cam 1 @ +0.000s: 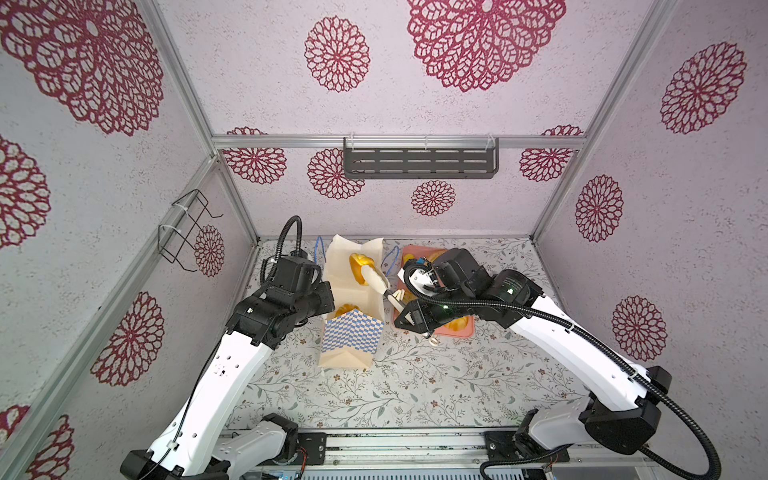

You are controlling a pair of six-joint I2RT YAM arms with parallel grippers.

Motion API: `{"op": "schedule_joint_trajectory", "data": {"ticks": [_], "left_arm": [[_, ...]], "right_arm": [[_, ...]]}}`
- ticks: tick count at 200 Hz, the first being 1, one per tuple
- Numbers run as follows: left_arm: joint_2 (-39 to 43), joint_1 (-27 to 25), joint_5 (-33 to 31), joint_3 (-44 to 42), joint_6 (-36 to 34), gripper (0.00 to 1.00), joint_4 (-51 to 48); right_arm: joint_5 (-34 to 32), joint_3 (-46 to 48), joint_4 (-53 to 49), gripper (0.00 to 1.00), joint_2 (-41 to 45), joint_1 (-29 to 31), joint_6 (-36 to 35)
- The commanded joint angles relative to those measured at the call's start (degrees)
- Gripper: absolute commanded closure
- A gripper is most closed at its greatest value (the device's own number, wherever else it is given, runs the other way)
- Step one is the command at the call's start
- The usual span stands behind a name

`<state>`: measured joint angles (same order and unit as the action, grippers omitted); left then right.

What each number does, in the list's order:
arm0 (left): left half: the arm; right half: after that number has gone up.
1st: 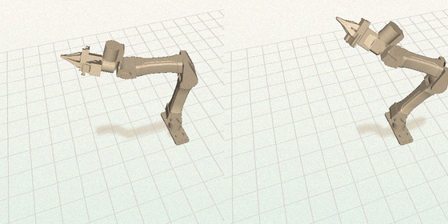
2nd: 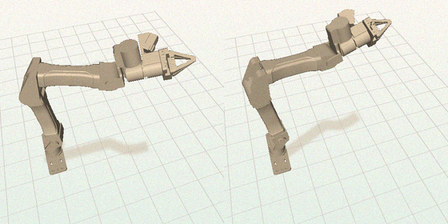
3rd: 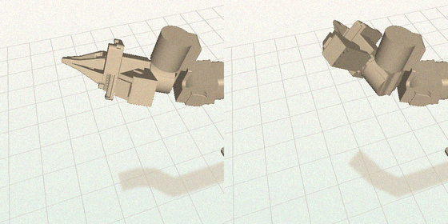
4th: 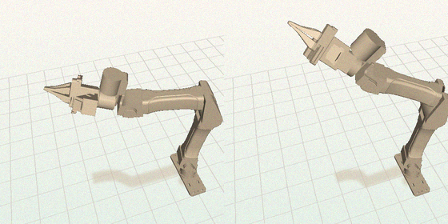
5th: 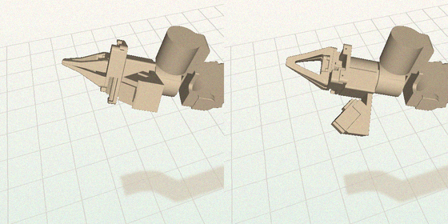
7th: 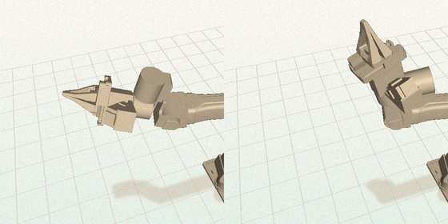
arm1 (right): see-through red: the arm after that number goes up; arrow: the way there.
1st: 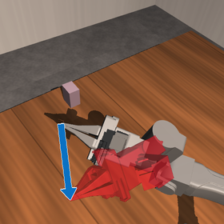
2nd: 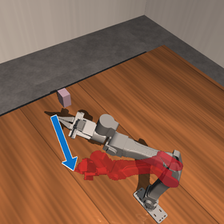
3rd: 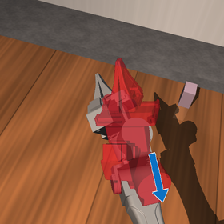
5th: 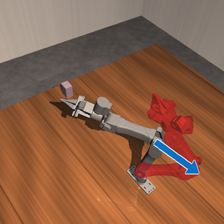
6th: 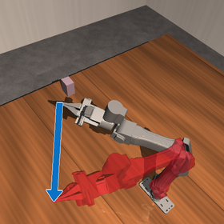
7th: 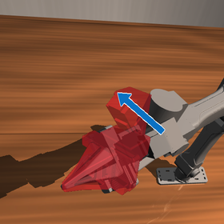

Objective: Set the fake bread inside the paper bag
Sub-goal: 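Lower the tongs into the bag and release the yellow bread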

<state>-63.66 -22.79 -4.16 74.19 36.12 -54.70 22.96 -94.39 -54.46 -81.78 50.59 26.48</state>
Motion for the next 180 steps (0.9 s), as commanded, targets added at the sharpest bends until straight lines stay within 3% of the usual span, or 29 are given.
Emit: {"op": "schedule_joint_trajectory", "data": {"ticks": [1, 68, 139, 180], "left_arm": [[0.8, -0.5, -0.1, 0.6, 0.4, 1.0, 2.2], [0.9, -0.5, -0.1, 0.9, 0.5, 1.0, 2.3], [1.0, -0.5, 0.0, 1.0, 0.5, 1.0, 2.3], [1.1, -0.5, 0.0, 0.9, 0.4, 1.0, 2.3]], "right_arm": [[-1.0, 0.5, -0.5, 1.0, -0.3, 0.5, -2.2], [-2.0, 1.5, -1.2, 0.95, -0.4, 0.6, -2.7], [-2.5, 1.2, -1.1, 0.71, -0.2, 0.6, -2.5], [-2.8, 1.0, -0.9, 0.63, -0.2, 0.5, -2.3]]}}
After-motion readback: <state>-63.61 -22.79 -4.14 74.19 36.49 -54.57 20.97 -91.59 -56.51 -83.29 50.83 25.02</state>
